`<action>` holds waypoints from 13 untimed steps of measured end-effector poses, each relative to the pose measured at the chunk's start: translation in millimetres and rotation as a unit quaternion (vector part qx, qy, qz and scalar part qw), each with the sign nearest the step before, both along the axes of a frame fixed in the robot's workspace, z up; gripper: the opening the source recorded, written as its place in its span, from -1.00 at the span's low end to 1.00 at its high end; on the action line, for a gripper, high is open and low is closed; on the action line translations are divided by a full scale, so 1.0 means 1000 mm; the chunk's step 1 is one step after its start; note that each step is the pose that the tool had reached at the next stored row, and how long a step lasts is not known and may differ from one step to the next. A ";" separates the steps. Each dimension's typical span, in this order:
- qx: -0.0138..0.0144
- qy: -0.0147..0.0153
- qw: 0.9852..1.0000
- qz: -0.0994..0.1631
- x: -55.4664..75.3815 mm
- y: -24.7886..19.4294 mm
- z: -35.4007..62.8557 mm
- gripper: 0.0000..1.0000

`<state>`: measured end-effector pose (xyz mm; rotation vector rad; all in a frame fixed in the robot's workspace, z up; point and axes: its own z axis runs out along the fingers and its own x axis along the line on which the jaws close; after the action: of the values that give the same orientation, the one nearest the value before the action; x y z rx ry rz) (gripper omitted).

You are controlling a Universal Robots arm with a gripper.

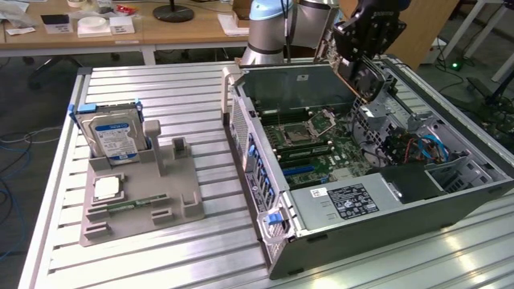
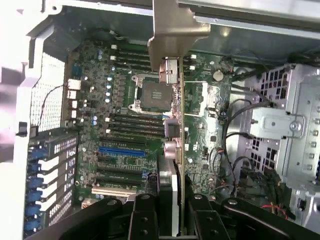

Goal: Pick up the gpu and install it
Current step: 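Insert the gpu into the slot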

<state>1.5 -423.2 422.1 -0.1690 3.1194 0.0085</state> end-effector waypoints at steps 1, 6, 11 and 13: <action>0.000 0.000 0.999 0.037 0.000 0.0000 0.0000 -0.44; 0.000 0.000 0.994 0.107 0.000 0.0000 0.0000 -0.44; 0.000 0.000 0.990 0.144 0.000 0.0000 0.0000 -0.44; 0.000 0.000 0.987 0.160 0.000 0.0000 0.0000 -0.44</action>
<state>1.5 -423.2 422.1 -0.6657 3.0534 0.0127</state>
